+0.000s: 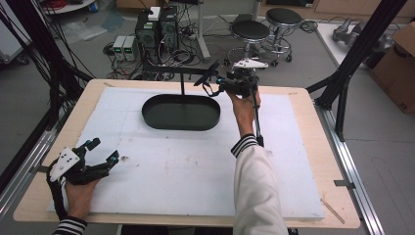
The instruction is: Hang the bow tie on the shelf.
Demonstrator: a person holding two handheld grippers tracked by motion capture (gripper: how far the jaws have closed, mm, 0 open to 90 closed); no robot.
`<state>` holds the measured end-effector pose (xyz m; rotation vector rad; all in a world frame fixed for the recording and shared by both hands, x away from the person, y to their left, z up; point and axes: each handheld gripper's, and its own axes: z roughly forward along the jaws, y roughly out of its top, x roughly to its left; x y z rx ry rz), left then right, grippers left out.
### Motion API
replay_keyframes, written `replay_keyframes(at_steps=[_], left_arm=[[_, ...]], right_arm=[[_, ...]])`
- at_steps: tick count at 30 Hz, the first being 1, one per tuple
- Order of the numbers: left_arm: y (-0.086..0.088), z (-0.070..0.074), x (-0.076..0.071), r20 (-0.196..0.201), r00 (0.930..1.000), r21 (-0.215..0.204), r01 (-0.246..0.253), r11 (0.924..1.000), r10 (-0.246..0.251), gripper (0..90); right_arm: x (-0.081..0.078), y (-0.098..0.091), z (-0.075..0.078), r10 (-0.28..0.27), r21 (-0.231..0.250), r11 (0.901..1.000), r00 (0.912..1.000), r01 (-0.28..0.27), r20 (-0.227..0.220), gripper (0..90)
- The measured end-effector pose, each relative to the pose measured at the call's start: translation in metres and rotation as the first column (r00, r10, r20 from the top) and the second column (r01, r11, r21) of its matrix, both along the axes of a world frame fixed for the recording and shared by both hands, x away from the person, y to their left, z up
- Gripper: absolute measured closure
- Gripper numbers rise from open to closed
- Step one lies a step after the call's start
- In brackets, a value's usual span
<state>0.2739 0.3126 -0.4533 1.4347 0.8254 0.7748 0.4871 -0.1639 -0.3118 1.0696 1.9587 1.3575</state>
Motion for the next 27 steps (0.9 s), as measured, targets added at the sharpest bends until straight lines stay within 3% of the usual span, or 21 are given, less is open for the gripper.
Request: replay_keyframes(at_steps=[4, 5, 6, 7, 11, 15, 17, 18, 19, 20, 21, 22, 24, 25, 26, 27], left_arm=[[0.0, 0.0, 0.0, 0.0, 1.0, -0.004, -0.001, 1.0, 0.001, 14.1], [0.0, 0.0, 0.0, -0.003, 1.0, -0.004, -0.001, 1.0, 0.001, 14.1], [0.0, 0.0, 0.0, -0.003, 1.0, -0.004, -0.002, 1.0, 0.002, 14.1], [0.0, 0.0, 0.0, -0.003, 1.0, -0.004, -0.002, 1.0, 0.002, 14.1], [-0.001, 0.0, 0.0, 0.001, 1.0, 0.006, -0.001, 1.0, 0.001, 14.1], [0.0, 0.0, 0.0, -0.002, 1.0, 0.003, -0.001, 1.0, 0.001, 14.1], [0.0, 0.0, 0.0, -0.001, 1.0, 0.004, 0.001, 1.0, -0.001, 14.1], [0.0, 0.0, 0.0, 0.001, 1.0, 0.004, 0.003, 1.0, -0.003, 14.1], [-0.001, 0.0, 0.0, 0.003, 1.0, 0.006, 0.002, 1.0, -0.002, 14.1], [-0.001, 0.0, 0.0, 0.003, 1.0, 0.009, 0.004, 1.0, -0.004, 14.1], [0.0, 0.0, 0.0, 0.004, 1.0, 0.013, 0.006, 0.9999, -0.006, 14.1], [0.0, 0.0, 0.0, 0.004, 1.0, 0.014, 0.006, 0.9999, -0.006, 14.1], [-0.001, 0.0, 0.0, 0.005, 1.0, 0.011, 0.008, 0.9999, -0.008, 14.0], [-0.001, 0.0, 0.0, 0.004, 0.9999, 0.012, 0.009, 0.9999, -0.01, 14.0], [-0.001, 0.0, 0.0, 0.003, 1.0, 0.014, 0.009, 0.9999, -0.009, 14.0], [-0.001, 0.0, 0.0, 0.002, 1.0, 0.017, 0.008, 0.9998, -0.008, 14.0]], right_arm=[[-0.01, -0.008, 0.007, -0.015, 0.001, 0.9999, 0.9998, 0.015, -0.009, 42.0], [-0.015, -0.011, 0.007, -0.021, -0.001, 0.9998, 0.9995, 0.021, 0.022, 41.6], [-0.015, -0.011, 0.007, -0.021, -0.001, 0.9998, 0.9995, 0.021, 0.022, 41.6], [-0.026, -0.017, 0.008, -0.023, -0.022, 0.9995, 0.9984, 0.024, 0.052, 36.9], [-0.039, -0.036, 0.013, -0.002, -0.01, 0.9999, 1.0, 0.002, -0.009, 29.0], [-0.06, -0.053, 0.026, 0.025, 0.031, 0.9992, 0.9997, -0.025, 0.009, 25.3], [-0.081, -0.062, 0.028, 0.021, 0.047, 0.9986, 0.9954, -0.025, 0.094, 25.3], [-0.081, -0.062, 0.028, 0.021, 0.047, 0.9986, 0.9954, -0.025, 0.094, 25.3], [-0.102, -0.072, 0.026, 0.018, 0.03, 0.9993, 0.9913, -0.023, 0.13, 24.5], [-0.113, -0.078, 0.024, 0.022, 0.032, 0.9992, 0.991, -0.026, 0.132, 23.9], [-0.113, -0.078, 0.024, 0.022, 0.032, 0.9992, 0.991, -0.026, 0.132, 23.9], [-0.136, -0.089, 0.016, 0.011, 0.04, 0.999, 0.9888, -0.017, 0.149, 22.3], [-0.161, -0.099, 0.004, 0.0, 0.054, 0.9985, 0.9855, -0.009, 0.17, 21.7], [-0.161, -0.099, 0.004, 0.0, 0.054, 0.9985, 0.9855, -0.009, 0.17, 21.7], [-0.184, -0.109, -0.011, -0.011, 0.072, 0.9974, 0.9832, -0.002, 0.182, 21.5], [-0.184, -0.109, -0.011, -0.011, 0.072, 0.9974, 0.9832, -0.002, 0.182, 21.5]])
